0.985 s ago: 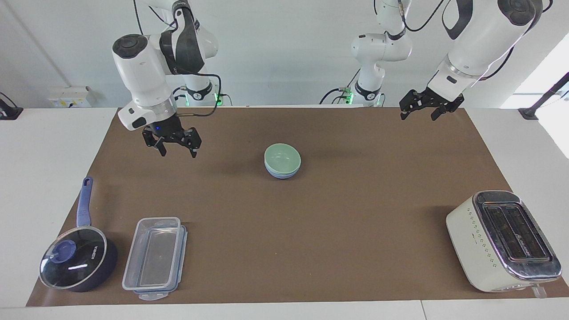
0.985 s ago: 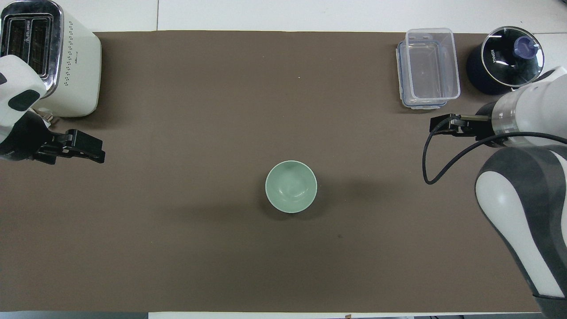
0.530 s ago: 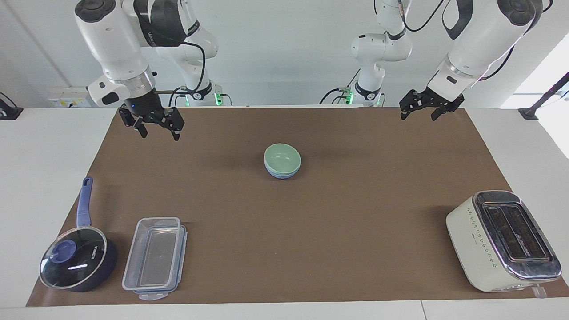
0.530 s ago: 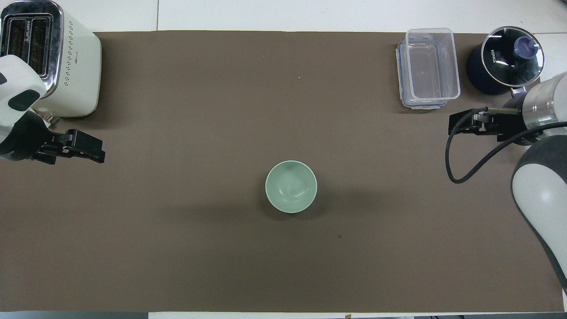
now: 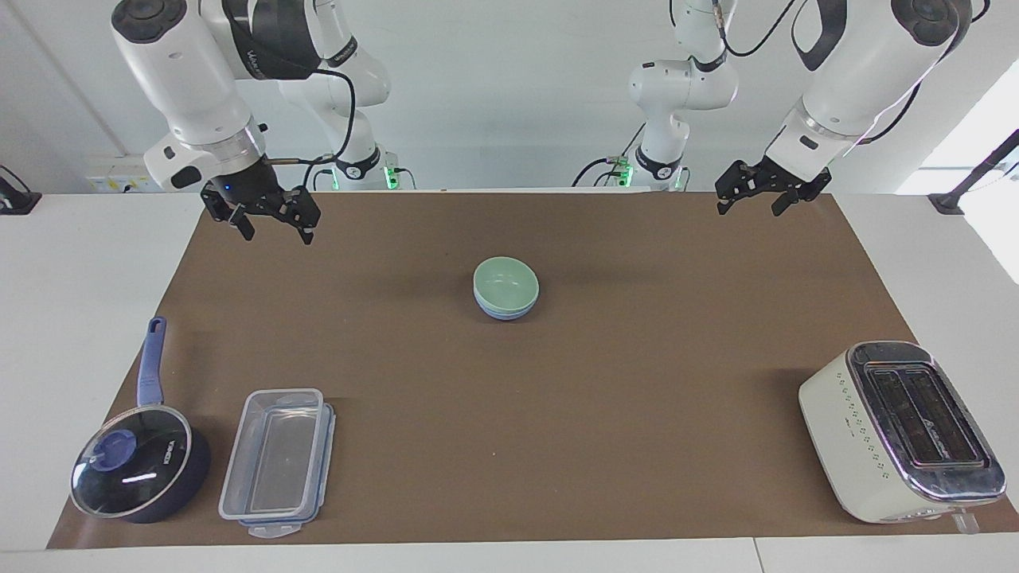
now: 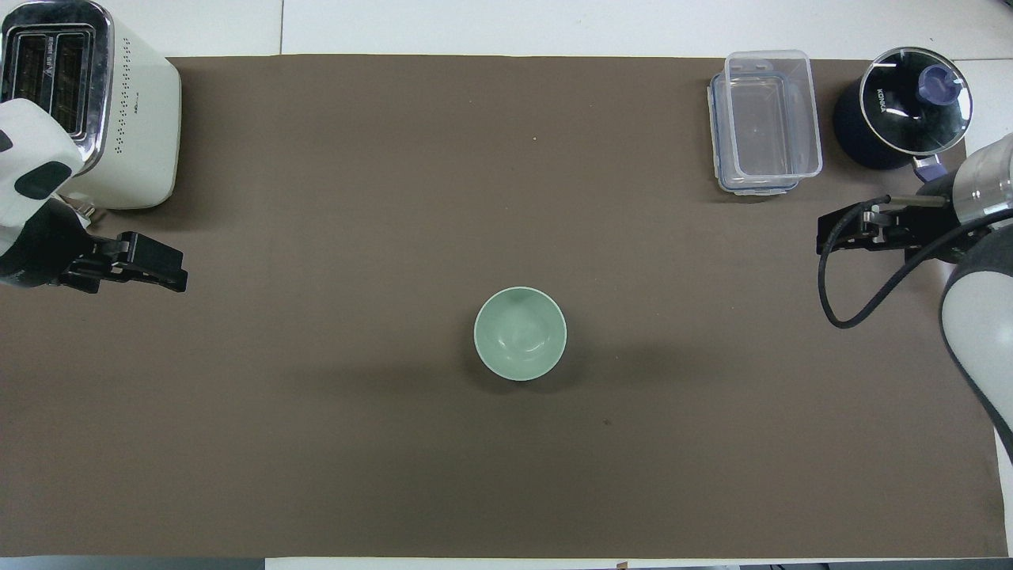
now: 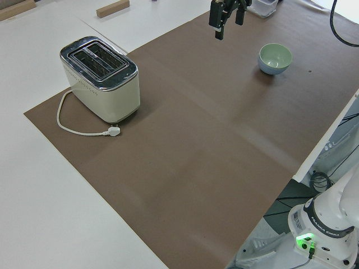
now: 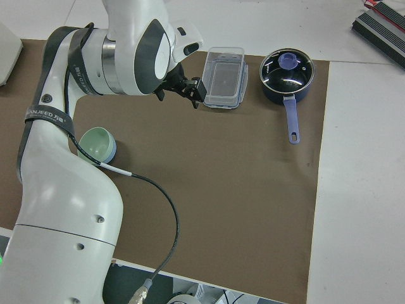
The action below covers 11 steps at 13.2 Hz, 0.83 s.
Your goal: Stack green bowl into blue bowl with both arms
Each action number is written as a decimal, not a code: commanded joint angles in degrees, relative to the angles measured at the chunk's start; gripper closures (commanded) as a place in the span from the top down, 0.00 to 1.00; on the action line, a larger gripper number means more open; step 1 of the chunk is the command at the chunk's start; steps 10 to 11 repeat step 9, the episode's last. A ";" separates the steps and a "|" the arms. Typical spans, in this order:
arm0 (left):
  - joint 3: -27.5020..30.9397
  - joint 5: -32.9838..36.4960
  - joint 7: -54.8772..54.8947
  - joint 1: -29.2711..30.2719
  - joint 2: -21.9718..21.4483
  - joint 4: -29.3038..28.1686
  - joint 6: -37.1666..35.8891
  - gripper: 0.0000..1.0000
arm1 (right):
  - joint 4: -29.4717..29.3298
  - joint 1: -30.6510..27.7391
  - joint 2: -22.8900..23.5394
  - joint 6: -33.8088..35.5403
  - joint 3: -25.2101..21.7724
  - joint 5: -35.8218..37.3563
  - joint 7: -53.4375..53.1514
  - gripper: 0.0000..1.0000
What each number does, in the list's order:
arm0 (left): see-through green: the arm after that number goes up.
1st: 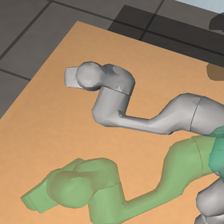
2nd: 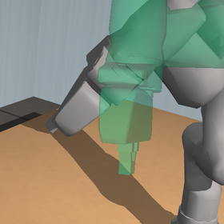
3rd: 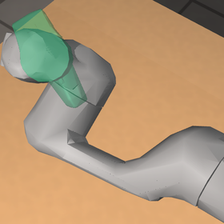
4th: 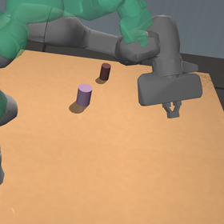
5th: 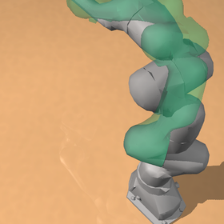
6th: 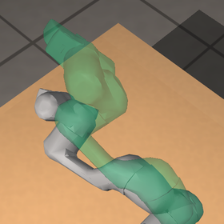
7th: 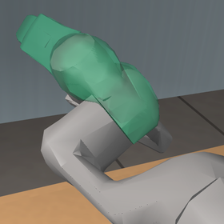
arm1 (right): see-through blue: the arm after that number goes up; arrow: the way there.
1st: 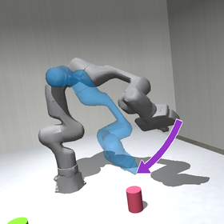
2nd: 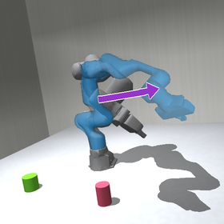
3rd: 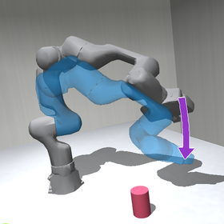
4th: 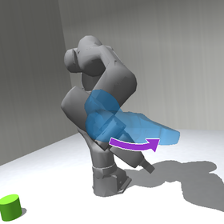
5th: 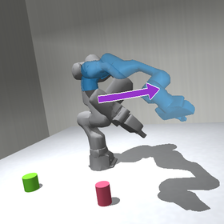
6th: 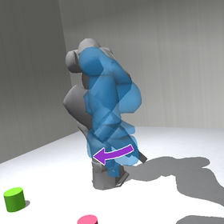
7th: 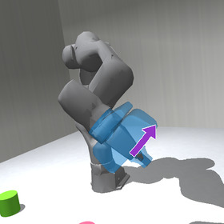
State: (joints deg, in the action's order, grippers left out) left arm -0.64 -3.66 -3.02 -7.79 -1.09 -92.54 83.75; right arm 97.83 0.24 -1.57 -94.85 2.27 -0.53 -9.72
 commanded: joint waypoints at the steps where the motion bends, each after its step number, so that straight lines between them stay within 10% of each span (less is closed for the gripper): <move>1: 0.21 2.16 2.67 -0.65 -0.05 0.34 0.53 1.00 | -0.44 -1.20 -0.01 0.63 0.55 1.05 1.46 1.00; 11: 0.12 2.17 2.67 -0.65 -0.05 0.34 0.53 1.00 | -0.62 -0.76 -0.10 0.20 0.72 3.16 2.08 1.00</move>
